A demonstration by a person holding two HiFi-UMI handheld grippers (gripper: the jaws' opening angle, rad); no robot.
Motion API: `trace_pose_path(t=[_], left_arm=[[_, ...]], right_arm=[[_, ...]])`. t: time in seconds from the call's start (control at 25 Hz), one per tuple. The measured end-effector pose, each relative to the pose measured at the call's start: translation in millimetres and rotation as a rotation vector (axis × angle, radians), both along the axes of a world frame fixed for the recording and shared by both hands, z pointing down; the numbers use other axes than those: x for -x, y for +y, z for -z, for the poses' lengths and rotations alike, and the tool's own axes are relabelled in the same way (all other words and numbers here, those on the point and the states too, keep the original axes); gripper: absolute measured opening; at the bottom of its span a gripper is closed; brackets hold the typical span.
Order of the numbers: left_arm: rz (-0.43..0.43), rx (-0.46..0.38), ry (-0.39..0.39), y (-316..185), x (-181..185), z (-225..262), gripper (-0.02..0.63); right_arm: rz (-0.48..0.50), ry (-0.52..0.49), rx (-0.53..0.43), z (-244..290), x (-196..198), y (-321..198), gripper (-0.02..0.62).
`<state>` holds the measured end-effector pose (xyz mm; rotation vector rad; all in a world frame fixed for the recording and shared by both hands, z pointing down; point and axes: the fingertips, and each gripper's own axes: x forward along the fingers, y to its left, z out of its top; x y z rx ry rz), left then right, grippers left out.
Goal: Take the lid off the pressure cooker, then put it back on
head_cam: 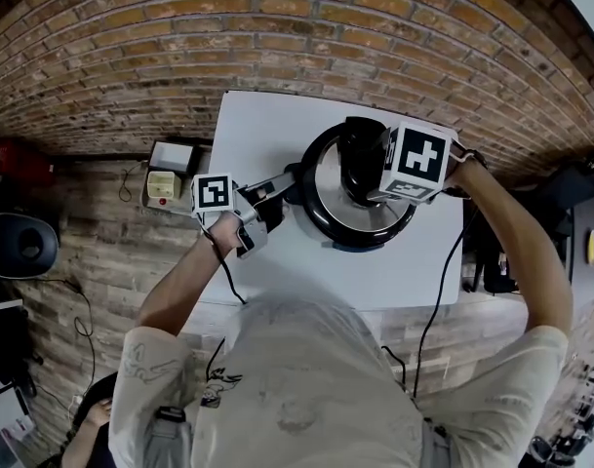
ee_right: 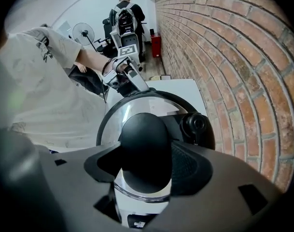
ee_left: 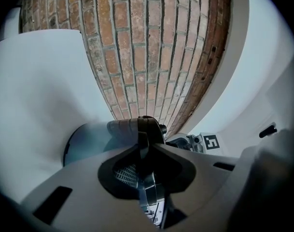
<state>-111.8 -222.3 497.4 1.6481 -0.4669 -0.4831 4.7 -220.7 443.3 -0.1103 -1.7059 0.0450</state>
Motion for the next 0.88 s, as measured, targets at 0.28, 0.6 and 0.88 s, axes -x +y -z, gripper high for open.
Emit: trace_pose_path(t=[0.28, 0.6, 0.88], left_arm=[[0.018, 0.0, 0.007, -1.8, 0.0, -0.5, 0.072], [0.025, 0.012, 0.019, -2.4, -0.5, -0.5, 0.069], [0.046, 0.037, 0.037, -0.5, -0.9, 1.4, 0.066]], right_arm=[[-0.068, 0.032, 0.016, -0.1, -2.0, 2.2, 0.298], [-0.238, 0.023, 0.01, 1.3, -1.7, -1.0, 0.299], [-0.454, 0.046, 0.012, 0.9, -3.2, -5.4, 0.299]])
